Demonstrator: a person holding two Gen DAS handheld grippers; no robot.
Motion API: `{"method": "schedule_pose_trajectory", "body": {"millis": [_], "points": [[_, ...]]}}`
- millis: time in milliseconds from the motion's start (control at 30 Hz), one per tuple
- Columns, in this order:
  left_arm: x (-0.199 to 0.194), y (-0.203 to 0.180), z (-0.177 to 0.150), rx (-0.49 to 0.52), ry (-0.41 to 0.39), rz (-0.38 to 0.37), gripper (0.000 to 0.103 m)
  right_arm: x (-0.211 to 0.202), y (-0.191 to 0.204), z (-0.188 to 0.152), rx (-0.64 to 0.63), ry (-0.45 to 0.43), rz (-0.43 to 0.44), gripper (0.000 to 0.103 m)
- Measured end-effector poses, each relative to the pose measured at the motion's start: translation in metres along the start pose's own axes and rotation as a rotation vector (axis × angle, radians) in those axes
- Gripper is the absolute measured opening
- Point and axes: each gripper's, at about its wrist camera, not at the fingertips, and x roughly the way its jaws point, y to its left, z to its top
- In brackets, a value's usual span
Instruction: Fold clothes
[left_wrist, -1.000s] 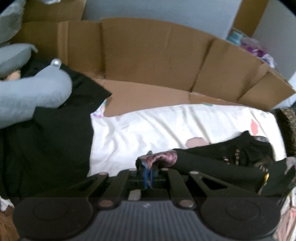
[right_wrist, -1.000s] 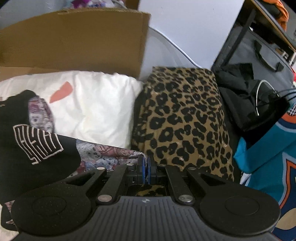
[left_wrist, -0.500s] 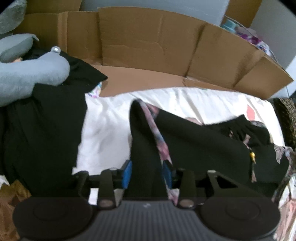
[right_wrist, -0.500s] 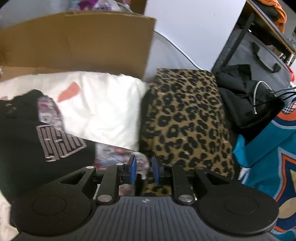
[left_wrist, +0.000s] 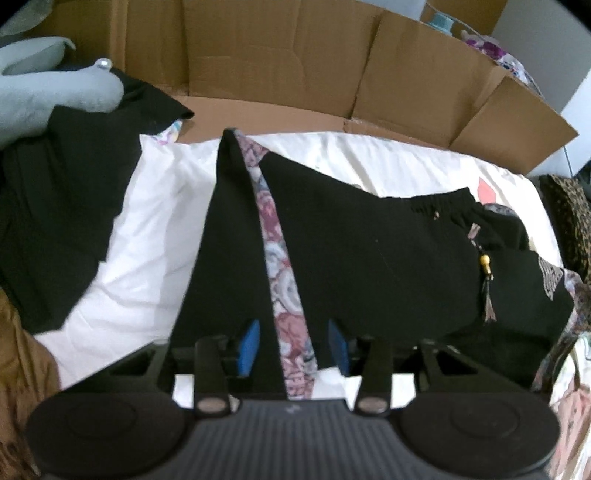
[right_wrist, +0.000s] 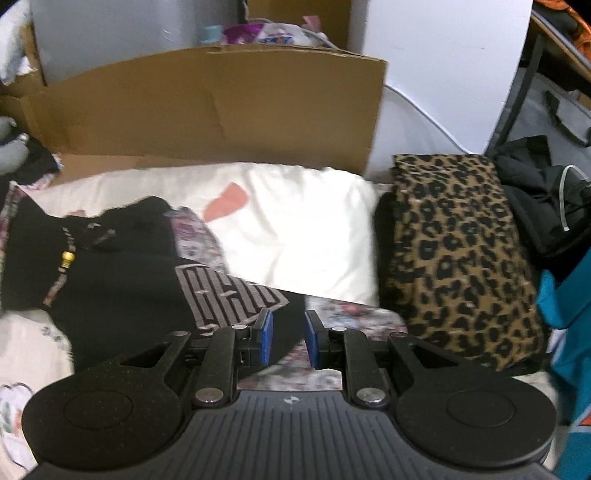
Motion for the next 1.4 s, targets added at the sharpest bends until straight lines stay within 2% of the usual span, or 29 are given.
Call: {"method": "schedule_pose_trajectory", "body": {"millis": [67, 300, 467, 533, 600, 700, 733, 800, 967, 1100, 1133, 1200, 1400], "points": [[0.003, -0.005, -0.005, -0.015, -0.006, 0.038, 0.05, -0.001, 0.008, -0.002, 0.012, -0.009, 0.033, 0.025], [0.021, -0.005, -0.022, -0.061, -0.002, 0.113, 0.05, 0.002, 0.04, -0.013, 0.029, -0.02, 0.145, 0.025], [0.025, 0.003, -0.029, -0.188, -0.001, 0.094, 0.047, 0.011, 0.068, -0.024, 0.015, -0.031, 0.237, 0.025], [0.027, 0.0, -0.032, -0.183, -0.009, 0.122, 0.047, 0.016, 0.081, -0.029, 0.016, -0.033, 0.287, 0.025], [0.031, 0.0, -0.035, -0.17, -0.019, 0.143, 0.042, 0.022, 0.096, -0.032, 0.019, -0.031, 0.335, 0.025], [0.036, 0.004, -0.039, -0.182, -0.028, 0.146, 0.027, 0.03, 0.12, -0.035, 0.006, -0.022, 0.397, 0.025], [0.037, 0.006, -0.04, -0.189, -0.023, 0.142, 0.017, 0.033, 0.128, -0.036, -0.001, -0.015, 0.419, 0.025], [0.037, 0.009, -0.041, -0.203, -0.024, 0.137, 0.013, 0.036, 0.14, -0.036, -0.021, -0.004, 0.452, 0.025], [0.022, 0.011, -0.042, -0.217, -0.043, 0.111, 0.006, 0.045, 0.165, -0.037, -0.034, 0.027, 0.526, 0.025], [0.001, 0.009, -0.039, -0.18, -0.066, 0.086, 0.005, 0.057, 0.186, -0.042, -0.023, 0.064, 0.601, 0.026], [-0.006, 0.009, -0.037, -0.169, -0.074, 0.081, 0.005, 0.06, 0.192, -0.044, -0.029, 0.065, 0.61, 0.029], [-0.02, 0.013, -0.031, -0.164, -0.09, 0.074, 0.005, 0.064, 0.203, -0.047, -0.038, 0.06, 0.636, 0.045], [-0.066, 0.019, -0.015, -0.116, -0.136, 0.094, 0.004, 0.084, 0.232, -0.051, -0.03, 0.077, 0.705, 0.046]]}}
